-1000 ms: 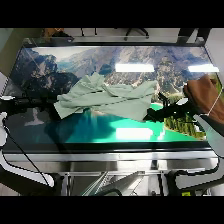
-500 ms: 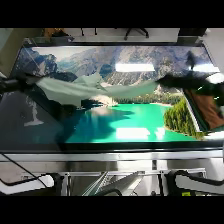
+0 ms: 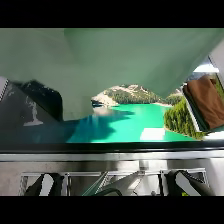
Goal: Fold the shirts.
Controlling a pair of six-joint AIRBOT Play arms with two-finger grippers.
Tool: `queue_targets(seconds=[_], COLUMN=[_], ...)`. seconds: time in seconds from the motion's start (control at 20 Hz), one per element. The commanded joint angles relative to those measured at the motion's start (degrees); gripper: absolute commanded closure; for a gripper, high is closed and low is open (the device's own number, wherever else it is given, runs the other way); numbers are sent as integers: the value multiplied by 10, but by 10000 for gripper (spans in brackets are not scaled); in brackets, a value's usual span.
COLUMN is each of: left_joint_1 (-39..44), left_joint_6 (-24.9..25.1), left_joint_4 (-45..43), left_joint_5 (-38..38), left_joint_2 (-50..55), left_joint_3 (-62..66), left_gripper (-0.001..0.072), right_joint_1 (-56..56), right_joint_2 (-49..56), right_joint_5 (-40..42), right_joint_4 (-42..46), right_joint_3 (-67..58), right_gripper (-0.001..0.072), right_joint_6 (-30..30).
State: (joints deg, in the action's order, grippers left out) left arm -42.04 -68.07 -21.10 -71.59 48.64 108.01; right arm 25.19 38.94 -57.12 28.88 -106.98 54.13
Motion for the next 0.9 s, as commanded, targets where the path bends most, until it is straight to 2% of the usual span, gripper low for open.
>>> queue_targets(seconds=[0.0, 0.15, 0.35, 0.45, 0.6, 0.85], left_joint_1=[-17, 79, 267, 320, 342, 340], left_joint_6=[-22, 0, -4, -11, -23, -77], left_joint_4=[-63, -69, -263, -322, -334, -334], left_joint_5=[-2, -51, 12, 44, 59, 27], left_joint_2=[-17, 40, 162, 247, 401, 620], left_joint_3=[19, -38, -135, -159, -133, 36], left_gripper=[692, 692, 693, 692, 693, 693], right_joint_1=[14, 12, -25, -45, -62, -66], right_joint_2=[2, 71, 176, 247, 380, 551], right_joint_5=[-25, -105, -128, -118, -95, -59], right_joint_4=[22, -16, -21, -19, -22, -75], right_joint_3=[-17, 14, 124, 172, 181, 141], right_gripper=[696, 696, 696, 696, 696, 696], right_joint_6=[19, 29, 14, 11, 12, 11])
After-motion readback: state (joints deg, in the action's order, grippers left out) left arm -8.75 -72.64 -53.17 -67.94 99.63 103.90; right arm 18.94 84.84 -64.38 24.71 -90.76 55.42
